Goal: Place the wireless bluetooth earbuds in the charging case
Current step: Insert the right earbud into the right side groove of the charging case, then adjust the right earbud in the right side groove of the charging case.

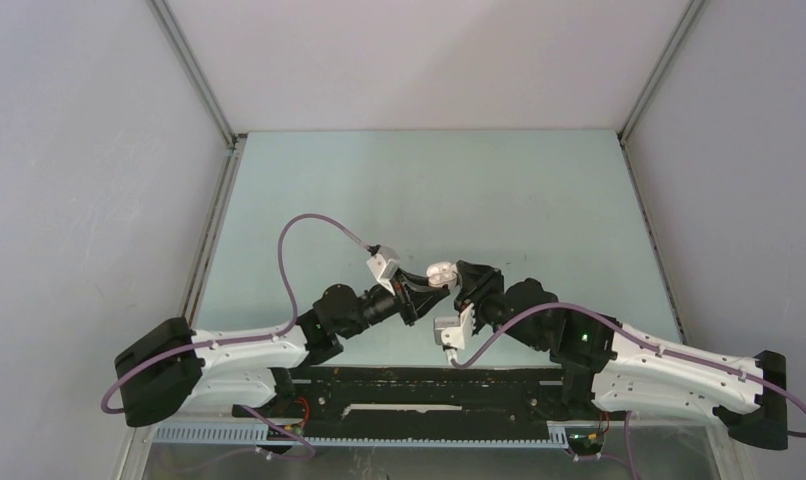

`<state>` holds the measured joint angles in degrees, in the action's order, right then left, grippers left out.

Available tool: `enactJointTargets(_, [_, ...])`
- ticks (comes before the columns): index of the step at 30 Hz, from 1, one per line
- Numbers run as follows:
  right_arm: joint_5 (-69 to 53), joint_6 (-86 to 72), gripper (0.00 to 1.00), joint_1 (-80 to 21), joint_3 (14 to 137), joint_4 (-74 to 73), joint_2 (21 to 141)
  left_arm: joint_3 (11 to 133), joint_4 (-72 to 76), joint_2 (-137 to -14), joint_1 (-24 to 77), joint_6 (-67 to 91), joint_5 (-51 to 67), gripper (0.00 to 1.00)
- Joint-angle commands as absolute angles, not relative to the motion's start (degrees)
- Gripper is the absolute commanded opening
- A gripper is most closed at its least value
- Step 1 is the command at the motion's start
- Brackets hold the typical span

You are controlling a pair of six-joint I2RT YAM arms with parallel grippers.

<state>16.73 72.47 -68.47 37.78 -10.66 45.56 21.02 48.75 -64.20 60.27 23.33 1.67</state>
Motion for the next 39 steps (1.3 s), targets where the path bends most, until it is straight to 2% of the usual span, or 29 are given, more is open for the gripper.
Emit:
enactJointTargets(1, [14.87, 72.59, 0.33, -69.24, 37.35, -13.95, 45.11, 20.73, 56.84, -65.45, 59.78, 18.29, -0.44, 0.06])
enactJointTargets(8, [13.28, 69.67, 0.53, -68.61, 39.4, -15.53, 44.2, 20.63, 60.5, -69.35, 59.81, 17.49, 1.39, 0.06])
enactJointTargets(13, [2.39, 61.45, 0.66, -64.28, 49.55, -29.49, 44.21, 20.15, 62.65, -71.02, 59.79, 17.28, 1.78, 0.06])
enactJointTargets(16, [-7.48, 56.4, 0.7, -59.18, 56.44, -38.17, 45.81, 19.83, 62.99, -71.4, 59.77, 16.82, 1.86, 0.06])
enactJointTargets(20, [-15.98, 50.77, 0.68, -51.42, 62.9, -46.06, 49.45, 19.3, 63.06, -71.4, 59.77, 16.07, 2.09, 0.06])
enactJointTargets(26, [-30.8, 42.5, 0.54, -37.18, 73.48, -57.16, 58.53, 18.5, 63.98, -71.08, 59.84, 13.88, 4.93, 0.06])
enactJointTargets(29, [-38.28, 43.75, 0.5, -31.83, 78.91, -66.41, 64.76, 18.05, 63.96, -70.7, 59.85, 12.1, 6.25, 0.06])
enactJointTargets(31, [-40.39, 46.35, 0.47, -31.82, 80.39, -72.11, 68.07, 17.78, 63.95, -70.59, 59.9, 10.39, 7.06, 0.07])
enactJointTargets(34, [-38.59, 49.87, 0.39, -33.37, 78.91, -72.56, 68.0, 17.58, 63.98, -70.35, 59.94, 7.95, 9.37, 0.08])
enactJointTargets(39, [-29.23, 61.99, 0.39, -38.89, 79.28, -70.58, 63.68, 18.25, 62.95, -70.03, 60.01, 7.61, 13.18, 0.08])
